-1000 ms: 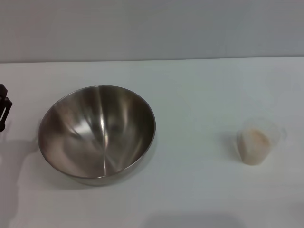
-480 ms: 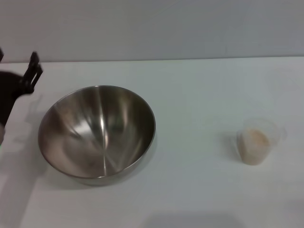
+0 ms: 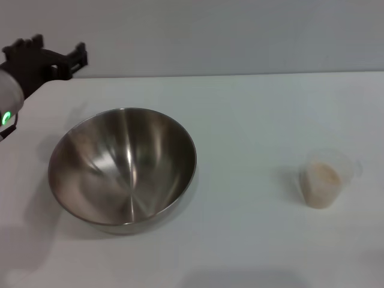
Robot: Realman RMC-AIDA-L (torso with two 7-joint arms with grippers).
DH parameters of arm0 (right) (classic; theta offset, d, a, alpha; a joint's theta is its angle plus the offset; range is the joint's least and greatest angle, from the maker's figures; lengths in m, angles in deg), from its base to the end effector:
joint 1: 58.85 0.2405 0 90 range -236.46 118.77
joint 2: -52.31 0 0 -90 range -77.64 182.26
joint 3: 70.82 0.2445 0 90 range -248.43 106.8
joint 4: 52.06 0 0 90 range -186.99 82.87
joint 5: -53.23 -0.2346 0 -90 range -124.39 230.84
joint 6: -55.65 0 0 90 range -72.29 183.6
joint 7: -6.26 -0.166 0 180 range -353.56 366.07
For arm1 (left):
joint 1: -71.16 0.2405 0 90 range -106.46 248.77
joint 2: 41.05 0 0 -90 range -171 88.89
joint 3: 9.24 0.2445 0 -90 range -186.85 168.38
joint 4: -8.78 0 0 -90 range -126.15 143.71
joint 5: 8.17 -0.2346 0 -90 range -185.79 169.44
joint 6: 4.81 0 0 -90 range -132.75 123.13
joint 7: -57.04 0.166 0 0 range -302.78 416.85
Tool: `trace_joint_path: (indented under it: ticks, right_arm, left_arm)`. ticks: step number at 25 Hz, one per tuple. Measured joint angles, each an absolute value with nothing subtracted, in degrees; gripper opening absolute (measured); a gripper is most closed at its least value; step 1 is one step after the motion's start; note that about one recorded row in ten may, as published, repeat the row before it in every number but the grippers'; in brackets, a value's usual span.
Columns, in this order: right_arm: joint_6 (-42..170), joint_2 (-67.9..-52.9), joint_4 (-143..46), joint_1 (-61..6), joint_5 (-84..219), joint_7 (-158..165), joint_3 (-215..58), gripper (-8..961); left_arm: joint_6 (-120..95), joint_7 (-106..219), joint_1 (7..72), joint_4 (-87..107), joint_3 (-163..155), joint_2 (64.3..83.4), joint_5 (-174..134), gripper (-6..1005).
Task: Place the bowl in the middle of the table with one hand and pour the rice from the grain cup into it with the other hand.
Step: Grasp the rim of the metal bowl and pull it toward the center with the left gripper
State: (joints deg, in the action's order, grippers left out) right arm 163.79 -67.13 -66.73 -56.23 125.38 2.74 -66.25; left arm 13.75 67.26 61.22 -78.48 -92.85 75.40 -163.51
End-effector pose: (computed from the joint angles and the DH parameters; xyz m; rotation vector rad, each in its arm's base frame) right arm 0.3766 0.1670 0.0381 -1.0135 0.3967 0.7267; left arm -0.1795 0.4217 0.0435 -1.8443 -0.6676 -0.4118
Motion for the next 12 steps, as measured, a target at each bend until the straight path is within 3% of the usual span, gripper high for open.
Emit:
trace_joint_path:
  ticks: [4, 12]
  right_arm:
    - [162.8, -67.13, -66.7, -56.0, 125.4, 2.7, -66.4, 846]
    - [162.6, -67.14, -66.6, -56.2, 125.5, 2.7, -67.1, 846]
  left_arm:
    - [34.8, 68.7, 58.1, -86.3, -99.5, 77.05, -161.4, 749]
    - [50.2, 70.3, 57.3, -89.8, -102.9, 77.05, -160.8, 730]
